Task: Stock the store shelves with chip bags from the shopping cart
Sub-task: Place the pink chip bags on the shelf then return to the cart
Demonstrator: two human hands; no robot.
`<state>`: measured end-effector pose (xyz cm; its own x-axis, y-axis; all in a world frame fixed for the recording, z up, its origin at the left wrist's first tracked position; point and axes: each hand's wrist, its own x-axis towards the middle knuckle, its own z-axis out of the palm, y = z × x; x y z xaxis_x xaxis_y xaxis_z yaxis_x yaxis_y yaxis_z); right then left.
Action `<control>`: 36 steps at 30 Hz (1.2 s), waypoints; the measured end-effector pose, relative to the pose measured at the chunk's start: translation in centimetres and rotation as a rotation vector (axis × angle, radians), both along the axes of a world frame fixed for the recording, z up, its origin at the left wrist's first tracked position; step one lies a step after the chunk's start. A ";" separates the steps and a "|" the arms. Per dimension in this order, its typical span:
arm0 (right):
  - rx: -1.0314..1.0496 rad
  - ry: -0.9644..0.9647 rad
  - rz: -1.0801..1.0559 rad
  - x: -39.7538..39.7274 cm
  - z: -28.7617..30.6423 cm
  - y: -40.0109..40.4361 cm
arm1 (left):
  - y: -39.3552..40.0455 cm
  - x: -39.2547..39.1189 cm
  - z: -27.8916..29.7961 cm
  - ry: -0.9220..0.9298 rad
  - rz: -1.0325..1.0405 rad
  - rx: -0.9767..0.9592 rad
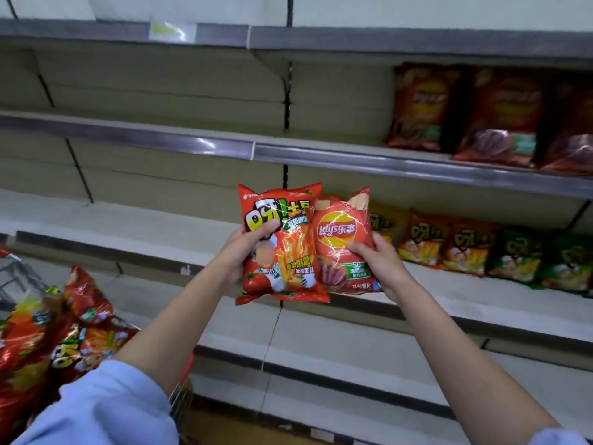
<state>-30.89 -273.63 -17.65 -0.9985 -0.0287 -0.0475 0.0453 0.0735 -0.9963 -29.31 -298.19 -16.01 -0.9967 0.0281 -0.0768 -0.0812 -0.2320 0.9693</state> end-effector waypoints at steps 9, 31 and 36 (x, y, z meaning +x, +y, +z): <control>-0.022 0.154 -0.096 0.4 6.2 4.9 | 4.7 -1.9 6.5 0.134 -0.101 -0.057; -0.075 0.198 -0.230 -2.4 13.4 12.2 | 11.8 -7.7 12.2 0.176 -0.185 -0.017; -0.080 0.168 -0.310 -5.5 14.7 13.8 | 13.0 -10.4 12.7 0.140 -0.225 -0.021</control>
<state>-36.43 -259.81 -2.99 -0.9539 0.2800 0.1082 -0.1116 0.0037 -0.9937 -39.71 -285.17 -3.31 -0.9664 0.2503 0.0591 0.0072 -0.2033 0.9791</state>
